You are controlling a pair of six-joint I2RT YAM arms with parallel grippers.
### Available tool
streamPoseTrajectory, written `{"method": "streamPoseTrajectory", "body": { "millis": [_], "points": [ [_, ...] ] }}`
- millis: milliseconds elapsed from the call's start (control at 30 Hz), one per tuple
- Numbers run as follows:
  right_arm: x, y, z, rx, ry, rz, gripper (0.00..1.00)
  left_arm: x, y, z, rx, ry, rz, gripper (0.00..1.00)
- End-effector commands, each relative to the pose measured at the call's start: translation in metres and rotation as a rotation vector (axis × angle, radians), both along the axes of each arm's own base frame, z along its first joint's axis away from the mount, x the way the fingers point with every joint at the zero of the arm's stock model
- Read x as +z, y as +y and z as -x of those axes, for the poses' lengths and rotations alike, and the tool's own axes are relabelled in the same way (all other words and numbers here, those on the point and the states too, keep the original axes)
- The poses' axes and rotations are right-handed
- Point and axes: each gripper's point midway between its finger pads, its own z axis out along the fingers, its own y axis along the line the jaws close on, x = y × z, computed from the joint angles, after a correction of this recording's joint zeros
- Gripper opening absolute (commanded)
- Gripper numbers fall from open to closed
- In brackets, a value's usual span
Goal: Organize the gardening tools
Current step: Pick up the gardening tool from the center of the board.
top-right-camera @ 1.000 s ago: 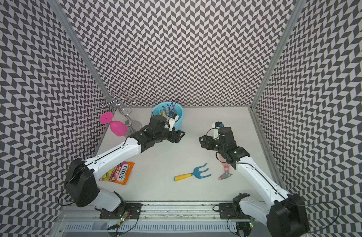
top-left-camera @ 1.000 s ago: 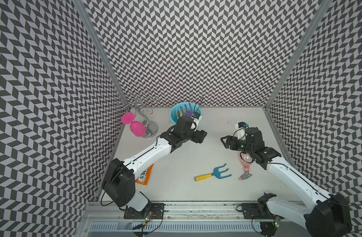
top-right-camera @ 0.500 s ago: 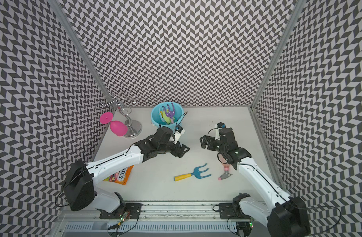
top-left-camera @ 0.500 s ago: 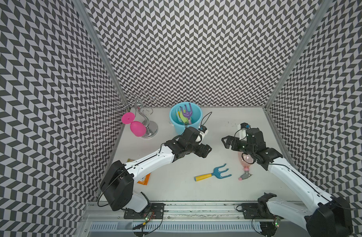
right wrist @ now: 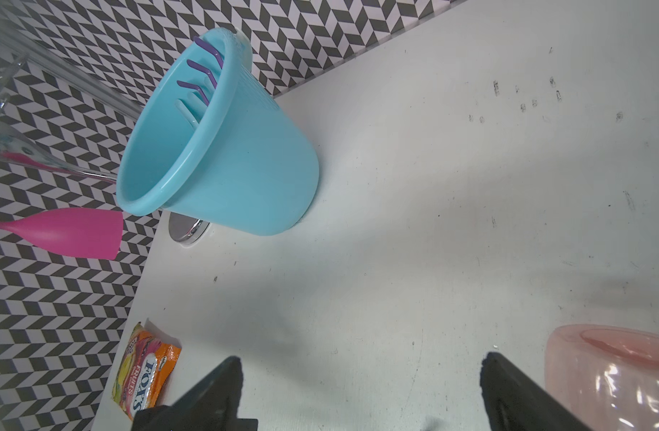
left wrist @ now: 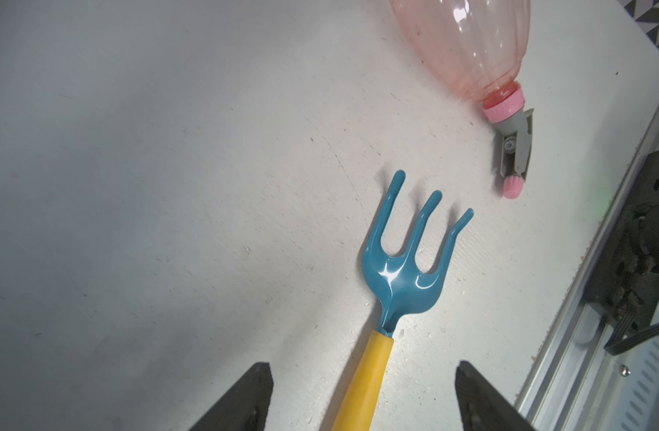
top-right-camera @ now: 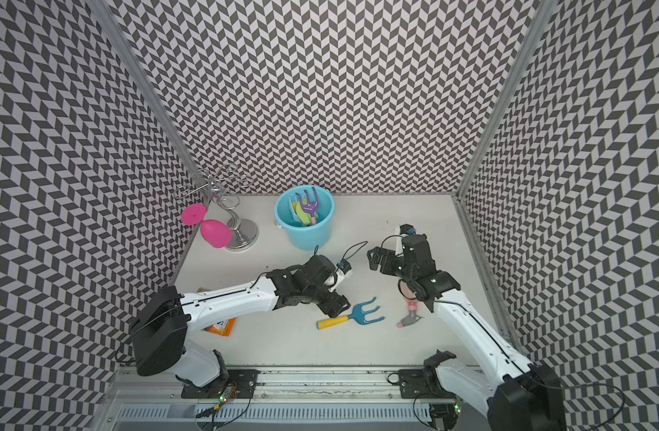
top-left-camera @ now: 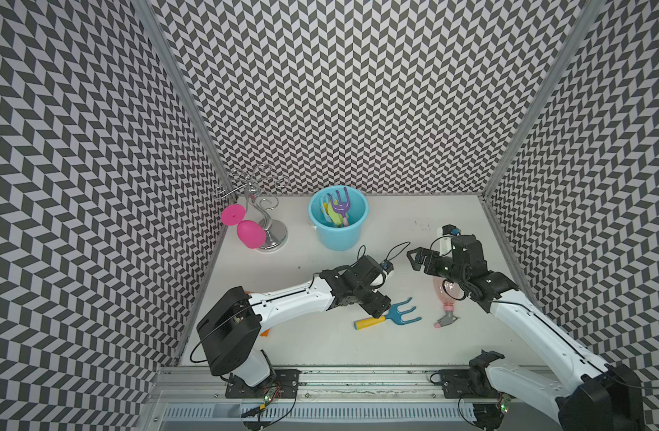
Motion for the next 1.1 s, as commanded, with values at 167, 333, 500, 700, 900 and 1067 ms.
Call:
{"method": "streamPoseTrajectory", "body": {
  "millis": [167, 333, 500, 700, 900, 1067],
  "points": [
    [0.004, -0.029, -0.002, -0.106, -0.028, 0.015, 1.00, -0.037, 0.000, 0.014, -0.063, 0.014, -0.114, 0.71],
    [0.008, -0.049, -0.002, -0.178, -0.043, 0.014, 0.99, -0.050, 0.000, 0.017, -0.081, 0.025, -0.145, 0.68],
    [0.011, -0.063, -0.001, -0.234, -0.056, -0.007, 0.99, -0.060, -0.001, 0.018, -0.108, 0.027, -0.182, 0.66],
    [0.014, -0.072, 0.000, -0.265, -0.066, -0.015, 0.99, -0.068, -0.004, 0.019, -0.123, 0.023, -0.208, 0.62],
    [0.010, -0.073, 0.000, -0.263, -0.060, -0.019, 0.99, -0.073, -0.012, 0.017, -0.135, -0.007, -0.230, 0.59],
    [0.014, -0.073, -0.001, -0.263, -0.070, -0.026, 0.99, -0.079, -0.018, 0.013, -0.131, -0.015, -0.244, 0.54]
  ]
}}
